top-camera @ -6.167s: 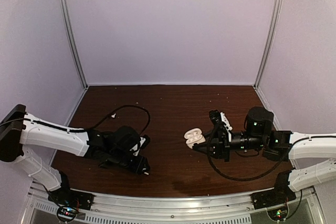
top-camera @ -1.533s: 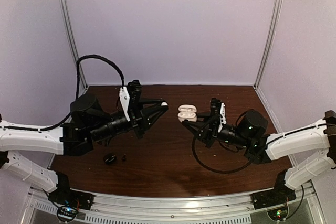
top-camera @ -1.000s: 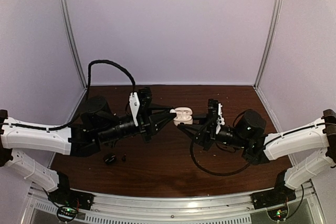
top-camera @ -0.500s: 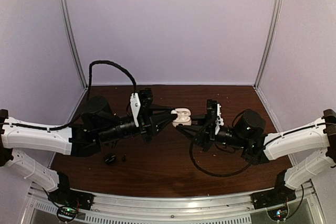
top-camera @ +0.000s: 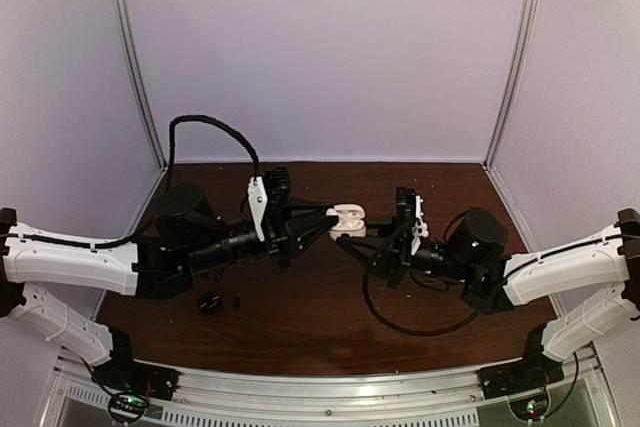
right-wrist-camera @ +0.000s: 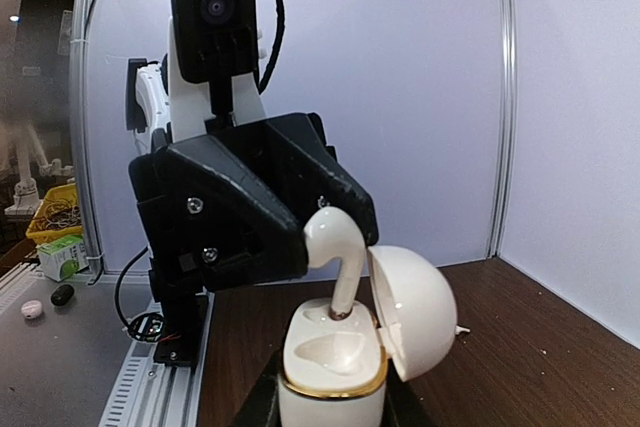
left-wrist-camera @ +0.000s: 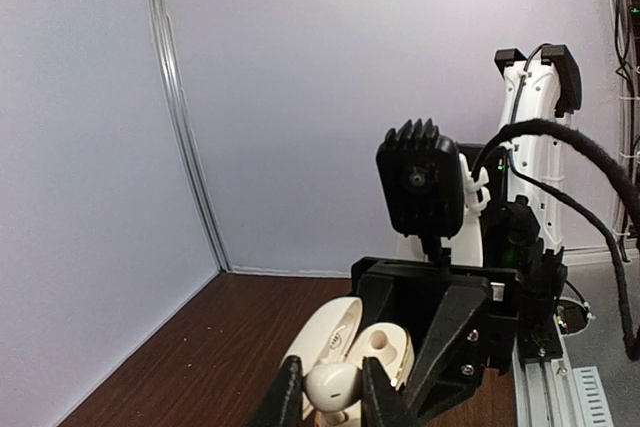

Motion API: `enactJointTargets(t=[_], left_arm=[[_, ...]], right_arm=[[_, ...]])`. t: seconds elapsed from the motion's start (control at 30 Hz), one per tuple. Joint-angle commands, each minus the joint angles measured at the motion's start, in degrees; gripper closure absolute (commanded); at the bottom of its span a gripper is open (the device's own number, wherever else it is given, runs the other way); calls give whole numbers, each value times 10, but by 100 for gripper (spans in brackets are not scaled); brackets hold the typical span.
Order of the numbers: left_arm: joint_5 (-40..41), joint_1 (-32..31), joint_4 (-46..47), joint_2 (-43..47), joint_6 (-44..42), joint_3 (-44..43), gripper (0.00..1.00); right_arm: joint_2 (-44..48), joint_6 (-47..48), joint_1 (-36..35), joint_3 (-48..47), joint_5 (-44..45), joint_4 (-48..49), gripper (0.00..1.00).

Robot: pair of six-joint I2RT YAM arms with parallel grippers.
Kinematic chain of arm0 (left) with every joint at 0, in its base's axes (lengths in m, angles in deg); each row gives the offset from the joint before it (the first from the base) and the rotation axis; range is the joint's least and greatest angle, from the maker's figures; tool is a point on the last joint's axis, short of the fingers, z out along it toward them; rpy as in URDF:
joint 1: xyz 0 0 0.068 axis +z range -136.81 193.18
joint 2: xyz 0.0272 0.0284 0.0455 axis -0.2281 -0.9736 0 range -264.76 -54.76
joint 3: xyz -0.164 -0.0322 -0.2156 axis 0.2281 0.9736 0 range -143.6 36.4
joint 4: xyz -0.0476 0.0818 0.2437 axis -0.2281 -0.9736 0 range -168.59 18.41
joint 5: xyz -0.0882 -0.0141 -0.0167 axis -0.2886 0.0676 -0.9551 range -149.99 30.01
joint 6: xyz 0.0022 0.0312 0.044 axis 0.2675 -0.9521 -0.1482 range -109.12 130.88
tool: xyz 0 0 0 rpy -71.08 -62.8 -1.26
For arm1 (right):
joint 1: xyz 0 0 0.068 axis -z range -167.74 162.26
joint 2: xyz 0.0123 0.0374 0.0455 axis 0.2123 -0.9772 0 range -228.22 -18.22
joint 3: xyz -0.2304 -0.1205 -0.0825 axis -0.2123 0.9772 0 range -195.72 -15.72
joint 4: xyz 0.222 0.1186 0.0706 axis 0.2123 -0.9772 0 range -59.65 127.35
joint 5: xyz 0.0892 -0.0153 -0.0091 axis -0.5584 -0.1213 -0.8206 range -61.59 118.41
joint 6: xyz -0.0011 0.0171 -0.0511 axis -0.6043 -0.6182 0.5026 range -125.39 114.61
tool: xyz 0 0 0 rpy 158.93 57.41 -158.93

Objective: Insert the wireless bluetooth earbuds into the charging case
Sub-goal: Insert the left earbud into the left side groove of the charging case.

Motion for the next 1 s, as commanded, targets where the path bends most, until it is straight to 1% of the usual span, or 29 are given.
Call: enactJointTargets(t=[0.0, 0.4, 0.87, 0.97], left_arm=[[-4, -6, 13, -13, -8, -7, 81], [-1, -10, -6, -18, -10, -9, 82], [56, -18, -18, -20, -33, -6, 84], [55, -19, -25, -20, -40, -6, 84]], right_arm=[[18, -13, -4, -20, 13, 29, 100], [22, -14, -5, -23, 7, 33, 100], [18, -20, -4, -32, -26, 40, 100], [18, -25, -5, -32, -24, 44, 100]])
